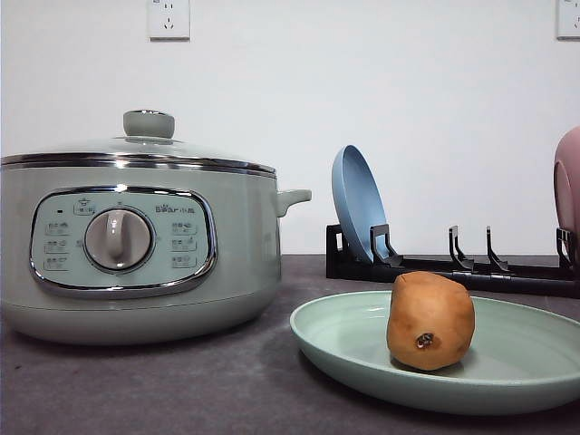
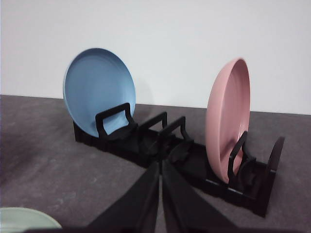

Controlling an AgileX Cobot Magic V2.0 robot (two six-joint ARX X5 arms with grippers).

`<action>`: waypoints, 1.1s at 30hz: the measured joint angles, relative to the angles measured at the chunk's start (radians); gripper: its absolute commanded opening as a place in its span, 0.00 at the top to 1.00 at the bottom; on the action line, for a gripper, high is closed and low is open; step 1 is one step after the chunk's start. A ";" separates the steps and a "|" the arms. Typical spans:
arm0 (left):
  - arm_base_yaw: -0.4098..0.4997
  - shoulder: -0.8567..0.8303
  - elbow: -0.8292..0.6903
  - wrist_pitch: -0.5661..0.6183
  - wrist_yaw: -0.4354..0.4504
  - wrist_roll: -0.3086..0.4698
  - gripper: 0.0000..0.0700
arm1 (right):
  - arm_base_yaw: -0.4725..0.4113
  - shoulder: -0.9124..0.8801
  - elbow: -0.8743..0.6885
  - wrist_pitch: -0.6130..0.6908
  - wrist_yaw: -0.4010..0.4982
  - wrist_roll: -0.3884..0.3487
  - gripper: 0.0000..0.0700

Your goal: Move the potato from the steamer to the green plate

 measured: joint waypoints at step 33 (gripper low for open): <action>0.000 0.000 0.000 0.000 0.000 0.000 1.00 | 0.001 -0.012 -0.001 -0.214 0.051 0.001 1.00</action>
